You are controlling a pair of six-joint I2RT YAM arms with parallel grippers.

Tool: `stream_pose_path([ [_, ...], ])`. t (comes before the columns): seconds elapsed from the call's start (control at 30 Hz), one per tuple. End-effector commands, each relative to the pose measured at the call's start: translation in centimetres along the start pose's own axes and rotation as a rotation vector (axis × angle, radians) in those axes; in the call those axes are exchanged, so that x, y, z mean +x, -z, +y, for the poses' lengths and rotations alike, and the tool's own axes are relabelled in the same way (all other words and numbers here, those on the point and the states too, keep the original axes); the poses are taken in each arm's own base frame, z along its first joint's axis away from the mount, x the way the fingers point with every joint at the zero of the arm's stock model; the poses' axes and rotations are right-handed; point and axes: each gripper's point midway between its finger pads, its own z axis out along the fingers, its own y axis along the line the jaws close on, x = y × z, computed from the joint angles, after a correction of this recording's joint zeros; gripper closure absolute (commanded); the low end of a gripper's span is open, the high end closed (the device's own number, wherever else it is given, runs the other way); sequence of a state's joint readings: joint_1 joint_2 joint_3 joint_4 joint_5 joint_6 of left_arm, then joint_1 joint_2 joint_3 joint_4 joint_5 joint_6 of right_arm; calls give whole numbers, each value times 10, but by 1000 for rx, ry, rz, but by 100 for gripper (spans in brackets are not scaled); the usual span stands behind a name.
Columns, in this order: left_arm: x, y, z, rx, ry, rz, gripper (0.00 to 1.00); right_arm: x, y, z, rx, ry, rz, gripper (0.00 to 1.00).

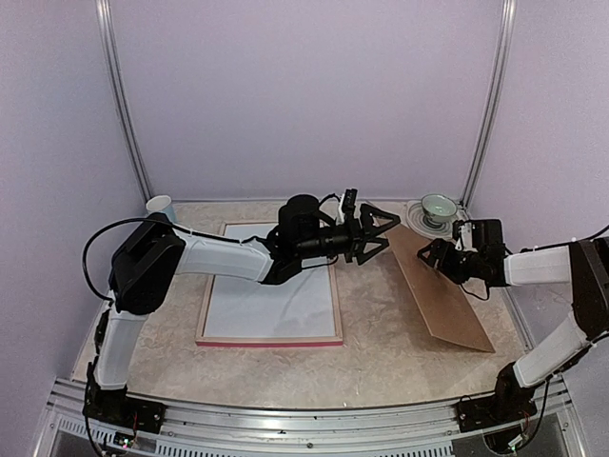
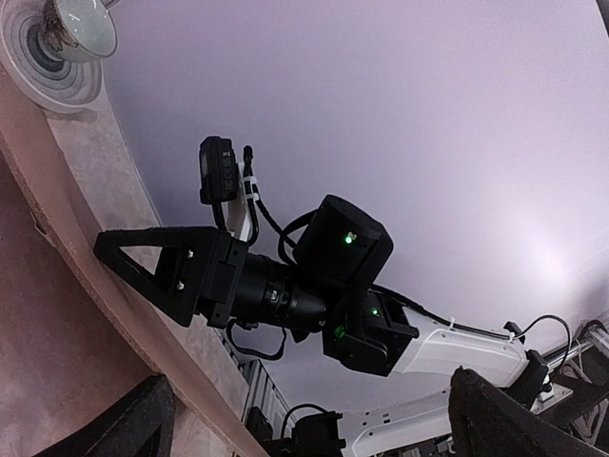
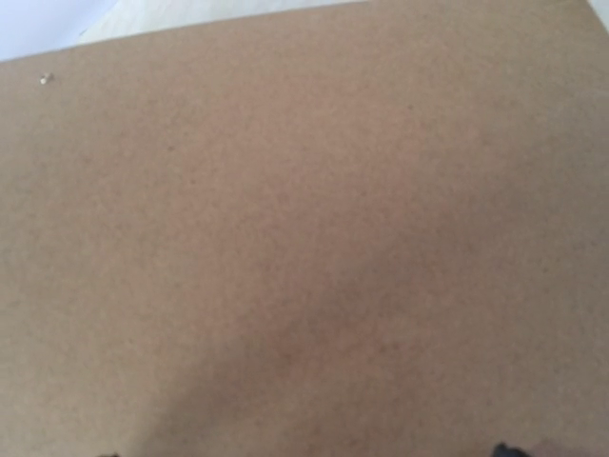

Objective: Put the photo into the frame
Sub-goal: Pick up the backboard from the center of the board.

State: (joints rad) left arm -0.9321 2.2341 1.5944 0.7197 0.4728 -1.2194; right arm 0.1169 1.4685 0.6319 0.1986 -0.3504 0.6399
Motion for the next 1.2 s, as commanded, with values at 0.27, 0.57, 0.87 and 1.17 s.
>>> stream_pose_path([
  [0.27, 25, -18, -21, 112, -26, 44, 1, 83, -14, -10, 14, -31, 305, 17],
  [0.57, 26, -18, -10, 124, -11, 24, 1, 72, -16, -8, 32, -9, 290, 16],
  [0.87, 26, -16, -12, 195, -15, 2, 1, 69, -18, -5, 20, -7, 288, 16],
  [1.17, 26, -16, 26, 25, 25, -22, 1, 66, -14, -3, 29, -1, 288, 16],
])
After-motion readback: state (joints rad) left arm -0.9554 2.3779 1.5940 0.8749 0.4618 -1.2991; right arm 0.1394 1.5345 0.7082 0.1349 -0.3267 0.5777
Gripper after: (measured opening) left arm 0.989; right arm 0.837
